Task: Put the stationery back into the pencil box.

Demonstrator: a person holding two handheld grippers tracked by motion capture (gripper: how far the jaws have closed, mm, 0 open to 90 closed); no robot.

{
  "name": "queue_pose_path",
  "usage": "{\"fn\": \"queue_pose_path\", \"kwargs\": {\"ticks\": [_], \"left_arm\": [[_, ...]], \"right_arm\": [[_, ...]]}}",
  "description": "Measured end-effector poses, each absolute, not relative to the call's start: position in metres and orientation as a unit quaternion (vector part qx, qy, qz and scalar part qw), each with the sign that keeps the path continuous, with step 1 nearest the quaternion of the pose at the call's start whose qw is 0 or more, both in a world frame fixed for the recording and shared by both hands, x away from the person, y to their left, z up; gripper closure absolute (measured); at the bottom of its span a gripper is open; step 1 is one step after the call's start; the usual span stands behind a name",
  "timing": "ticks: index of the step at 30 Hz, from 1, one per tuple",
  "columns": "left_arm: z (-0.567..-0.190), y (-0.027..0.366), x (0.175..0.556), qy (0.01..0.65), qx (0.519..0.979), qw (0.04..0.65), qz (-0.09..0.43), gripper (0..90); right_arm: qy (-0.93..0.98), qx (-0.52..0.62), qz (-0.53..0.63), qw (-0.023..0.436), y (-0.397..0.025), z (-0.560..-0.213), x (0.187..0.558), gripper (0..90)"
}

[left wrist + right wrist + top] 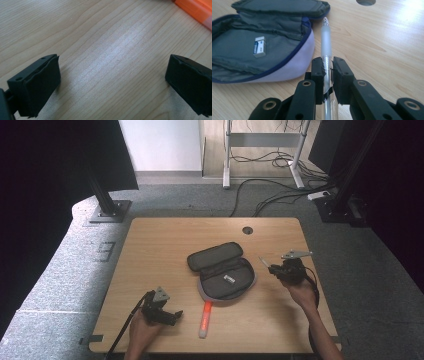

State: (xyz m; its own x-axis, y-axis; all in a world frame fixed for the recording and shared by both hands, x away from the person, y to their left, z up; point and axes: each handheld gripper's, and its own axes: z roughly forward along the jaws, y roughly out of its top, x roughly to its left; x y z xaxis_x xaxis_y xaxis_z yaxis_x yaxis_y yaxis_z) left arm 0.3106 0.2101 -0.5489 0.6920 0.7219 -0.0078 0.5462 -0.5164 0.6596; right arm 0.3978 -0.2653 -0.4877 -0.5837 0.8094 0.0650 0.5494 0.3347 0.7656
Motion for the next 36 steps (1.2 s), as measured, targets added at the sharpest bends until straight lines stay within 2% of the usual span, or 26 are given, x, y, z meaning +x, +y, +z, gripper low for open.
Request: {"fn": "queue_pose_path", "kwargs": {"ticks": [36], "left_arm": [[-0.549,0.210,0.311,0.368,0.860,0.325,0.135,0.0]], "right_arm": [[0.823,0.360,0.407,0.166,-0.209,-0.459,0.403,78.5]]}}
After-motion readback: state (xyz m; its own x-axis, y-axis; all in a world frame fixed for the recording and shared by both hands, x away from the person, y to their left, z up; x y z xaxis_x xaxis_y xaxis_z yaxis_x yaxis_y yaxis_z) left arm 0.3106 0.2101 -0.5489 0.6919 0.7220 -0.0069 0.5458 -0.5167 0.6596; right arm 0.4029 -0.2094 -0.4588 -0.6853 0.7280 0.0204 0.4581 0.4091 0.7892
